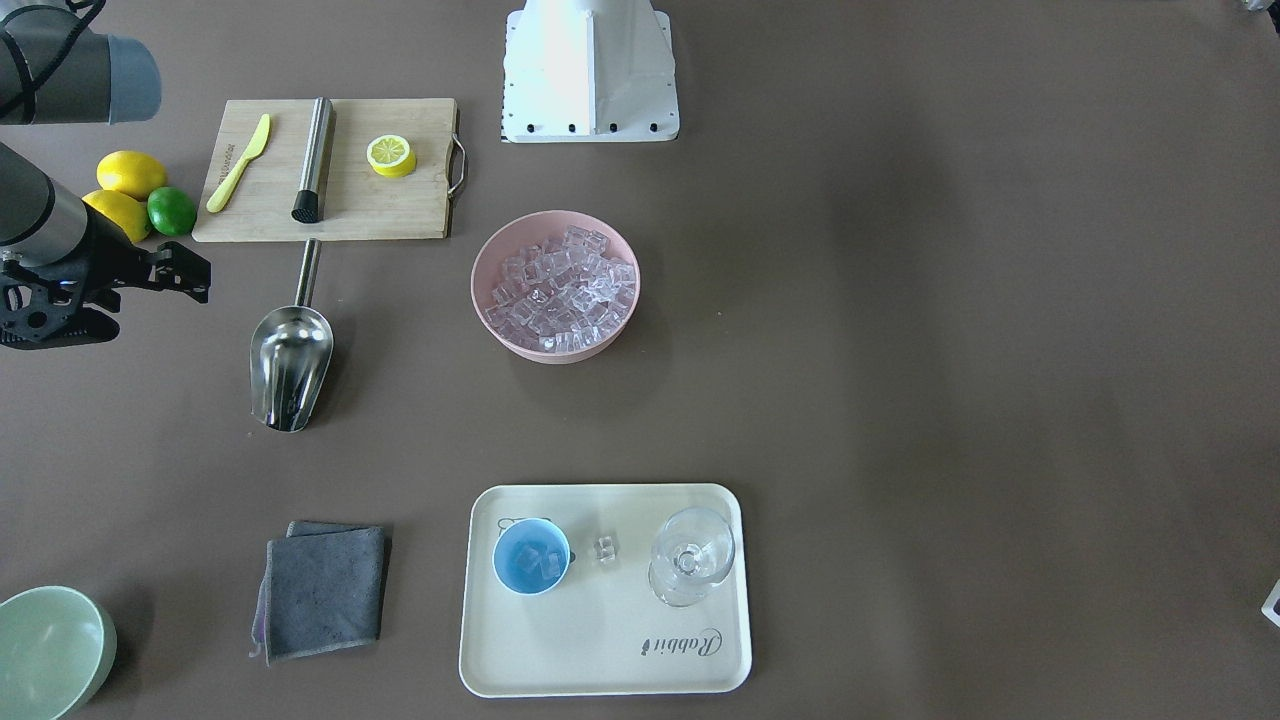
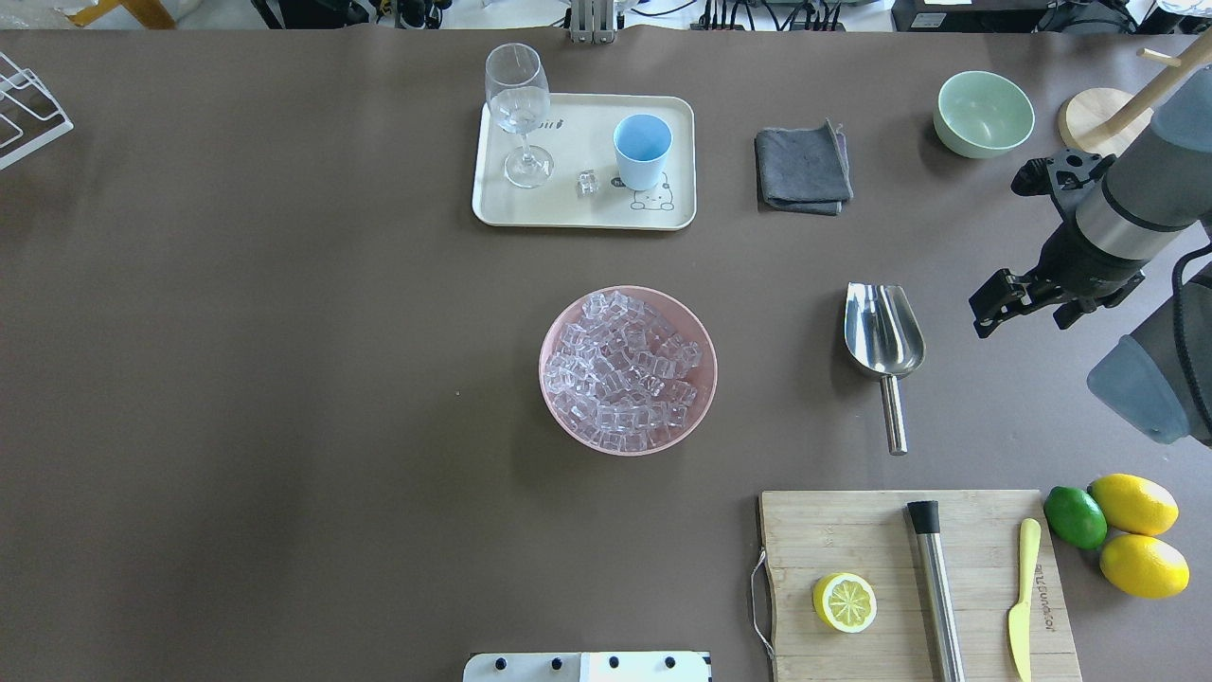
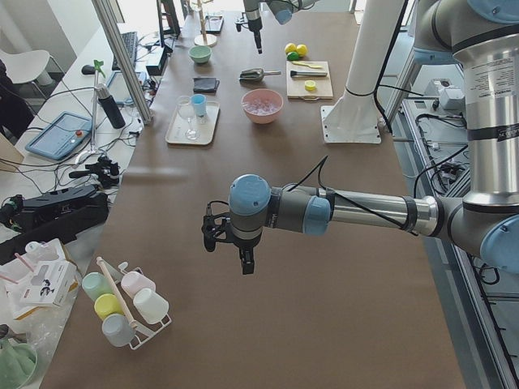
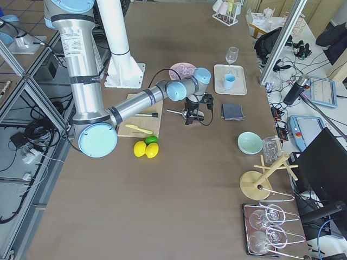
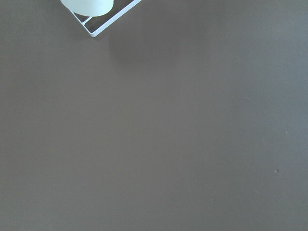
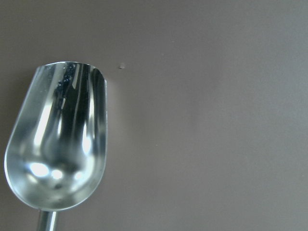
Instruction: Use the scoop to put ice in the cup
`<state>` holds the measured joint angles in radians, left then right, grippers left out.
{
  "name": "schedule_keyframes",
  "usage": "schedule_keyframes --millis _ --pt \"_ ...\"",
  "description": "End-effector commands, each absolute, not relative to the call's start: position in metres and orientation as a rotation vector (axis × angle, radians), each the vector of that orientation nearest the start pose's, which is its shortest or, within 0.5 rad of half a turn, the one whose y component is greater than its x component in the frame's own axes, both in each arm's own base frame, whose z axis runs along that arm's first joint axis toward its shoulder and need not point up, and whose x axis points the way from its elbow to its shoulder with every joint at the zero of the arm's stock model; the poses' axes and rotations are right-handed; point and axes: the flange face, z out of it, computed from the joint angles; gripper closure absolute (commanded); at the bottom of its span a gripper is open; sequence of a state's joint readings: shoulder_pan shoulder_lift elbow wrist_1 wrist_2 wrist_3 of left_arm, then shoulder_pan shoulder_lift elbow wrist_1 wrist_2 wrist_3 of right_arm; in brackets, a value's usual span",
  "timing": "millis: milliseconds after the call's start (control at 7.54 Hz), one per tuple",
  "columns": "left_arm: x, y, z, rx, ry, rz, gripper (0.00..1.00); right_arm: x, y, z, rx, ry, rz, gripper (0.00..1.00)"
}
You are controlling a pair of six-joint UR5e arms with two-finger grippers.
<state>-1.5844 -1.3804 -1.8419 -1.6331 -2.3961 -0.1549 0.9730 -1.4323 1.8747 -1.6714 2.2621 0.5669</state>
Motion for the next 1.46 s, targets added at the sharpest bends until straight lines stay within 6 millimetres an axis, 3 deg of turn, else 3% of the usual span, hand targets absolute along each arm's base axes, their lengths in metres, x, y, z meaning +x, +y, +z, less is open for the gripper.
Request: schedule_keyframes --millis 0,133,663,1061,1194,1327 --pt "-0.079 -0.403 0.606 0.166 0.787 0.078 0.02 -0.235 -0.483 0.479 -0.101 -0.684 -0.125 0.0" --pt "-0.081 -0.403 0.606 0.169 0.788 0.077 0.02 -0.227 -0.485 0.491 -0.105 -0.664 -0.104 0.0" --pt "-0.086 -0.403 0.601 0.127 0.792 0.044 0.02 -0.197 -0.499 0.498 -0.07 -0.666 -0.116 0.0" --pt "-0.086 -0.398 0.608 0.111 0.795 0.038 0.02 -0.148 -0.52 0.539 -0.071 -0.653 -0.131 0.0" --pt "-0.087 -0.393 0.612 0.106 0.794 0.03 0.02 -0.118 -0.527 0.565 -0.101 -0.663 -0.09 0.0" --pt "-0.088 -0.395 0.617 0.096 0.793 0.024 0.02 -0.075 -0.532 0.593 -0.109 -0.67 -0.055 0.0"
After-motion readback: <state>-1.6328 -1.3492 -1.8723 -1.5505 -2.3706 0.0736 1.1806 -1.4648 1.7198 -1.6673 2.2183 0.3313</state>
